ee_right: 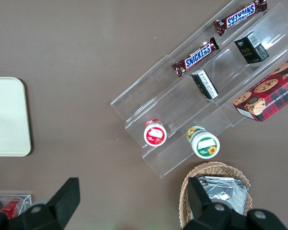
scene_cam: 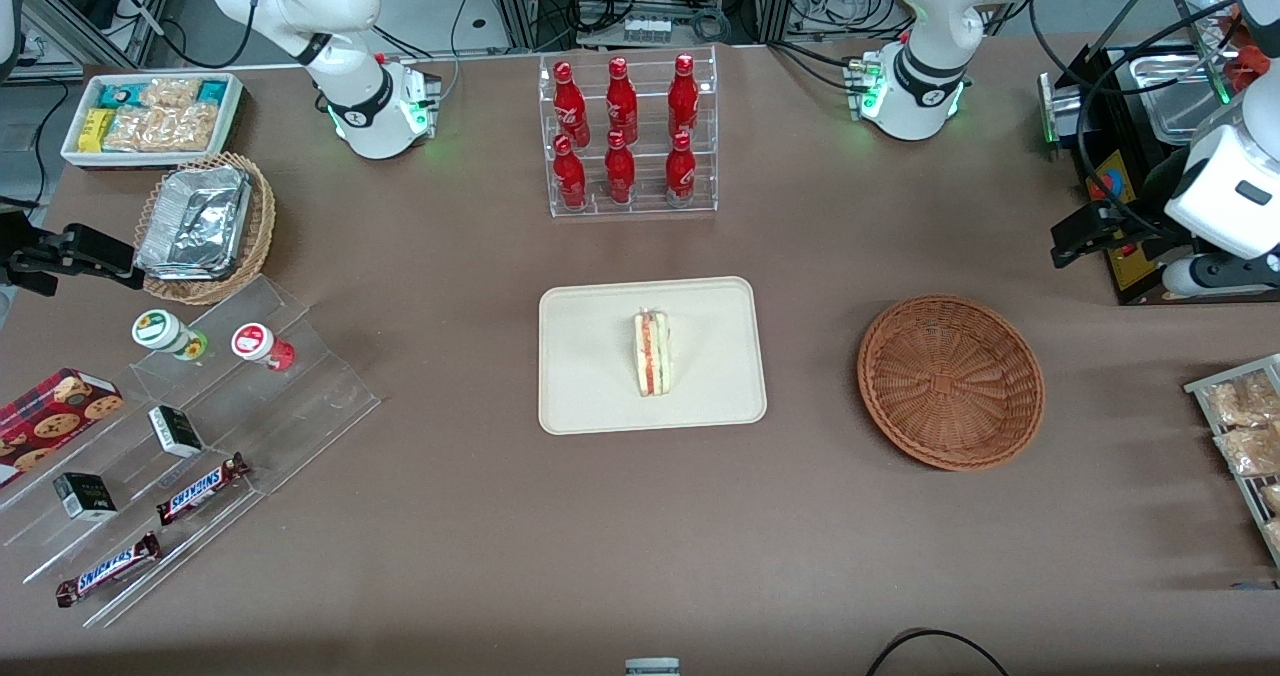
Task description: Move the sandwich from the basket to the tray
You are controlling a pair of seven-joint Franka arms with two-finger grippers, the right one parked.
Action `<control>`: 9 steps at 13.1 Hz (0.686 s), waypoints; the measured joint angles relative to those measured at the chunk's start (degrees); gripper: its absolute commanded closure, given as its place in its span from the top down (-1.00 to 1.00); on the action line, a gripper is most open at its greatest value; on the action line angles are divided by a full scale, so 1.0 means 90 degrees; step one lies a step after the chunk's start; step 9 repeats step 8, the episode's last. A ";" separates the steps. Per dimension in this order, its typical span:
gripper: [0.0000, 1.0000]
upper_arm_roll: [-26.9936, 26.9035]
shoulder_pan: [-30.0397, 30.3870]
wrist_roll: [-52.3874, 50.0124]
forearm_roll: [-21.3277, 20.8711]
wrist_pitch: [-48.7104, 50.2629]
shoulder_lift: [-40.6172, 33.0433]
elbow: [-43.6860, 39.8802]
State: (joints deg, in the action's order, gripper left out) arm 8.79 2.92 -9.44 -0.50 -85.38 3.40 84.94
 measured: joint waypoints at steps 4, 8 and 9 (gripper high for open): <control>1.00 -0.0194 -0.0032 0.0000 -0.0004 0.0350 -0.0085 -0.0047; 1.00 -0.0240 -0.0105 0.0000 -0.0001 0.0354 -0.0154 -0.0055; 1.00 -0.0240 -0.0105 0.0000 -0.0001 0.0354 -0.0154 -0.0055</control>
